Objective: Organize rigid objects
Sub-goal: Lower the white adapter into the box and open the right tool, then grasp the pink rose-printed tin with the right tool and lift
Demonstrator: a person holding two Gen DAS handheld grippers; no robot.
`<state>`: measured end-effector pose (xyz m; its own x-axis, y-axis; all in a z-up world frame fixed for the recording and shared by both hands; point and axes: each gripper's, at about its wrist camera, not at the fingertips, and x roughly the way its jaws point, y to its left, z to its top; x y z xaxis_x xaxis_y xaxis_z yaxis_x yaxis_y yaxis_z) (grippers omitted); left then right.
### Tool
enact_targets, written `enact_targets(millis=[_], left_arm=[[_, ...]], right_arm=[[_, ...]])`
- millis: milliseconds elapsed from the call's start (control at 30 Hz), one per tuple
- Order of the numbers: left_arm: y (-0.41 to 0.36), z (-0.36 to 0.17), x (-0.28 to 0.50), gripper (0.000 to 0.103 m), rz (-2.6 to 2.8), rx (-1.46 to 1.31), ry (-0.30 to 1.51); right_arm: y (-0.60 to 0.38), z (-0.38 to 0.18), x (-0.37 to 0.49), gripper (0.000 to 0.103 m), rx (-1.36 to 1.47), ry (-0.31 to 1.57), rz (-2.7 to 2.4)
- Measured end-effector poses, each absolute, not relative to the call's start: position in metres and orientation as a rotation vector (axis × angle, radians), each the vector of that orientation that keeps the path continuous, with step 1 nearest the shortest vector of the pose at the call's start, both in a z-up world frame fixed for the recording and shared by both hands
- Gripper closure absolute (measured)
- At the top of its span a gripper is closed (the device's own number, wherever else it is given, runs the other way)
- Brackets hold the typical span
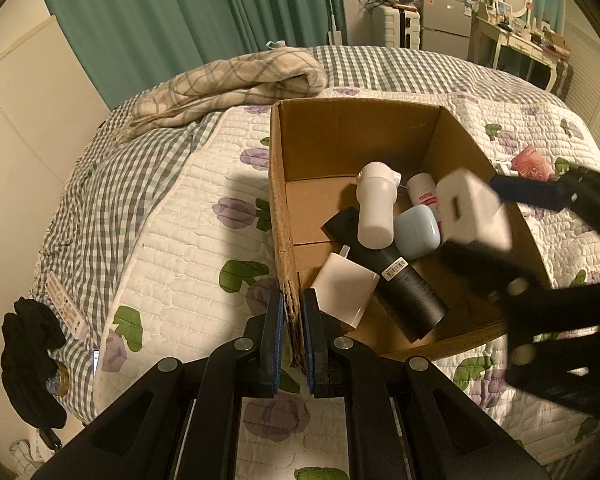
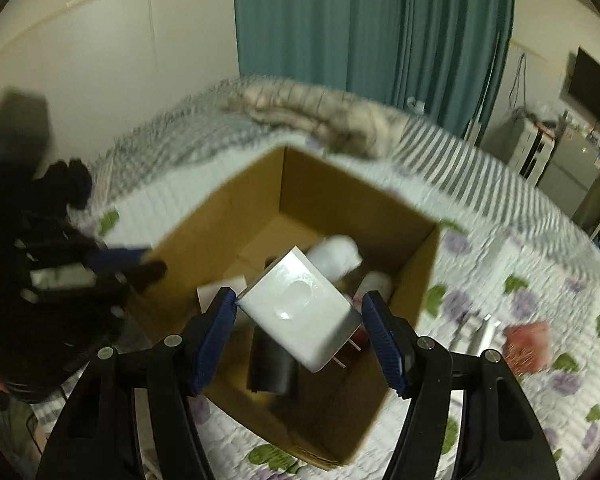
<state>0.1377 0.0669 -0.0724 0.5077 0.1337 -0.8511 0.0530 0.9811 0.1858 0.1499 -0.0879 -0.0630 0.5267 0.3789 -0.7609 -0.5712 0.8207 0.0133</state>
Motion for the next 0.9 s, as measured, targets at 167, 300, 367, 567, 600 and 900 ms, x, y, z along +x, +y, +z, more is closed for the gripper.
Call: enact_targets(millis=[167,300,367,567,600,900], left_arm=[[0.067,-0.072,0.138,0.095,0.049,0.196,1.040],[0.068,-0.072,0.138,0.095,0.049,0.195,1.041],[0.068,-0.072,0.138,0.095,0.046,0.194,1.041],[0.066,-0.071,0.139,0.095,0.050,0.197,1.038],[0.066,-0.071,0.140,0.095,0.050,0.197,1.037],[0.066,-0.071,0.140,0.095,0.059,0.201,1.036]], right_arm=[[-0.088,-0.074,0.154,0.038,-0.241,0.858,0.581],[-0.092,-0.067,0.154,0.026,-0.229,0.840,0.583],[-0.101,-0.051,0.147,0.012,-0.239,0.767,0.550],[-0.151,-0.014,0.154,0.011,-0.268,0.667,0.446],[-0.167,-0.010,0.161,0.011,-0.265,0.666,0.406],[-0.292,-0.052,0.231,0.011,-0.232,0.801,0.141]])
